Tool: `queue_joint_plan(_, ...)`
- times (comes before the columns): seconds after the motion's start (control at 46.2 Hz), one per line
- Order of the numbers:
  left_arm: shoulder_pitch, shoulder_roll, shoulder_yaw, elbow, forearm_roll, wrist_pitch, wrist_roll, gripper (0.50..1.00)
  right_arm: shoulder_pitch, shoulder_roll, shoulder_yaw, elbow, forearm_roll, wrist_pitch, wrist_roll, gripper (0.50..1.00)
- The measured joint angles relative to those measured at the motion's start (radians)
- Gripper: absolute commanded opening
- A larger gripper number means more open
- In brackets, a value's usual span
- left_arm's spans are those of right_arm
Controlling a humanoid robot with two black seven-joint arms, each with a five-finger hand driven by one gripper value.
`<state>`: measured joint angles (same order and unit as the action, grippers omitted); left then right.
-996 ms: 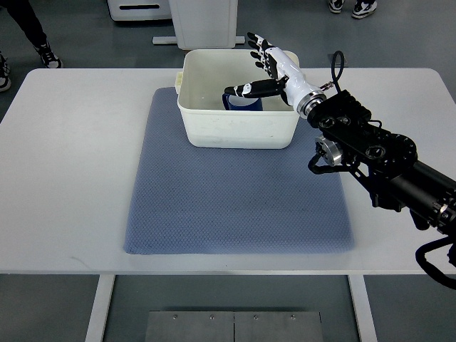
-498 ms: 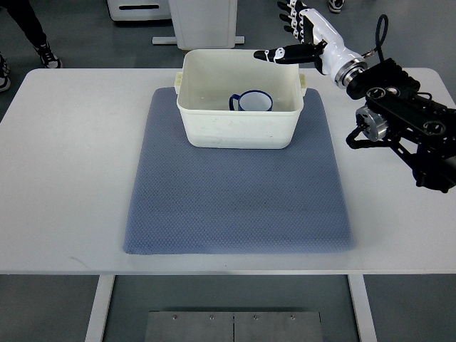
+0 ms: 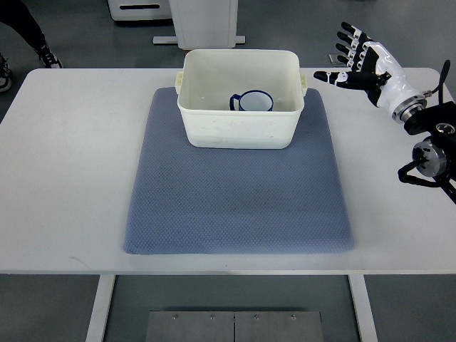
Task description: Place cup in box with right hand
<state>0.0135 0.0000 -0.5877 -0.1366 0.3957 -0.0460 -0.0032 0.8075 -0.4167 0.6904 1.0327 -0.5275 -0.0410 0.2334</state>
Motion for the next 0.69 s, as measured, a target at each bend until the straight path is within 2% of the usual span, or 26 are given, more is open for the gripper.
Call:
queue_joint_plan(0.476,0.0,0.0,0.0,0.0,0.0,0.0,0.0,1.0,-0.188,0.017,0.144,0.082,0.0,0.003,0.008,1.0)
queue_joint_plan(0.693,0.0,0.0,0.0,0.0,0.0,0.0,0.0,1.0,-0.307,0.067,0.247,0.135,0.0,0.001,0.02,1.0)
